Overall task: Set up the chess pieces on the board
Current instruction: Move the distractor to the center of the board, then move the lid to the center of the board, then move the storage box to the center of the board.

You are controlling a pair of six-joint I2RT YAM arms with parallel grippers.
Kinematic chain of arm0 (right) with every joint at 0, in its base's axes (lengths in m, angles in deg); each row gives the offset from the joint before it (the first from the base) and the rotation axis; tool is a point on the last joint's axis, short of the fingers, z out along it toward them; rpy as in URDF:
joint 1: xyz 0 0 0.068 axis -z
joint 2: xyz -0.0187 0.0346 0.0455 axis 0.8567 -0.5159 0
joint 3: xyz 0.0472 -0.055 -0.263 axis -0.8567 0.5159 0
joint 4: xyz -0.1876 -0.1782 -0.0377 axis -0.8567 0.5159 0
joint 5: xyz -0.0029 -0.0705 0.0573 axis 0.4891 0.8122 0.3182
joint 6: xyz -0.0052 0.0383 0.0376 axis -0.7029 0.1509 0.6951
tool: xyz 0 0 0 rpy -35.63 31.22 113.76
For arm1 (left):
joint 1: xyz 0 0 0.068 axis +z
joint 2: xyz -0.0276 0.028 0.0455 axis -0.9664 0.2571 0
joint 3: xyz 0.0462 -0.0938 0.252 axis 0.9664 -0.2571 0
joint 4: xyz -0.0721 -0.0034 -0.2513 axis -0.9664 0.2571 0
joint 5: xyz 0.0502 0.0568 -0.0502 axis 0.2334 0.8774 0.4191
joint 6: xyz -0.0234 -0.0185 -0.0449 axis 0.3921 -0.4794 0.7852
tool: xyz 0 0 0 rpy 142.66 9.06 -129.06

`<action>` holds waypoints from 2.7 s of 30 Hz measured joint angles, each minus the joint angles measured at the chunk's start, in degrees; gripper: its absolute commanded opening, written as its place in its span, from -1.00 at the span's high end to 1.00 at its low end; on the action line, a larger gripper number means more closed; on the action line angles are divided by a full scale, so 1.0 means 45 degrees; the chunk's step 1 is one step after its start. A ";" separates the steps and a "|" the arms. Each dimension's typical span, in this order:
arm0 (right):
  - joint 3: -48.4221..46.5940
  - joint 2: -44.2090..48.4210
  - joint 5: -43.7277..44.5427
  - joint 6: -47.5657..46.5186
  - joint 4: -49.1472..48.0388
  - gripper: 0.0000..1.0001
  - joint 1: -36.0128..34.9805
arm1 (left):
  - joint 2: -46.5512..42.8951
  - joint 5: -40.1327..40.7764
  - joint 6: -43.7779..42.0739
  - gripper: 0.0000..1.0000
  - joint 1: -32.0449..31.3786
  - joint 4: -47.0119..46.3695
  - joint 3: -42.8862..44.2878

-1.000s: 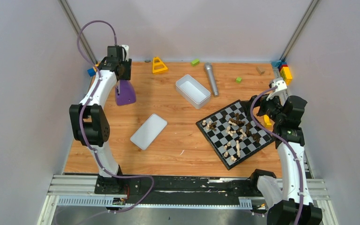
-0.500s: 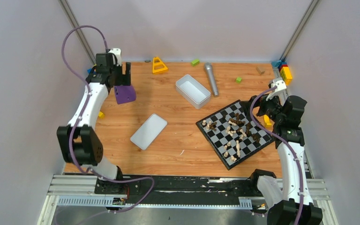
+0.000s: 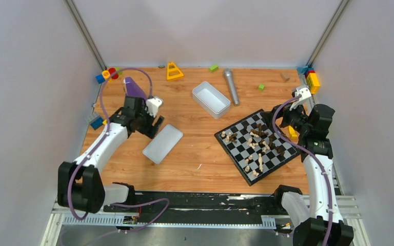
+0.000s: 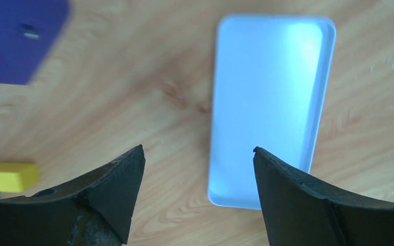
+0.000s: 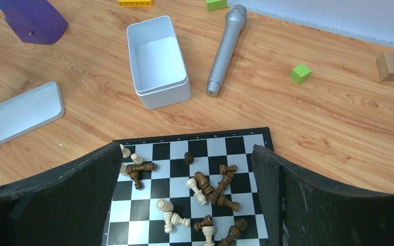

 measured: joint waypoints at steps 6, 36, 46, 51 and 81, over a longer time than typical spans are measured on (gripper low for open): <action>0.0000 0.0005 -0.0175 -0.0063 0.0005 -0.99 0.0000 | 0.2234 0.0243 -0.0879 -0.40 -0.1005 0.0165 -0.0850; -0.0015 -0.0588 -0.0437 -0.0685 0.0743 -0.99 -0.0316 | 0.2506 0.3395 -0.2599 0.00 0.2953 0.0340 -0.2560; -0.1647 -0.3308 0.1919 -0.1069 0.0826 -0.99 -0.3691 | -0.0053 0.1549 -0.2438 -0.99 0.2963 0.1598 -0.1146; -0.2827 -0.5309 0.2982 -0.1549 0.0801 -0.89 -0.5178 | -0.1705 -0.0597 -0.1880 -1.00 0.2783 0.1447 -0.0121; -1.2128 -1.6738 0.7193 -0.5362 0.1783 1.00 -1.0059 | -0.2608 -0.2113 -0.0049 -1.00 0.2414 0.0952 -0.0044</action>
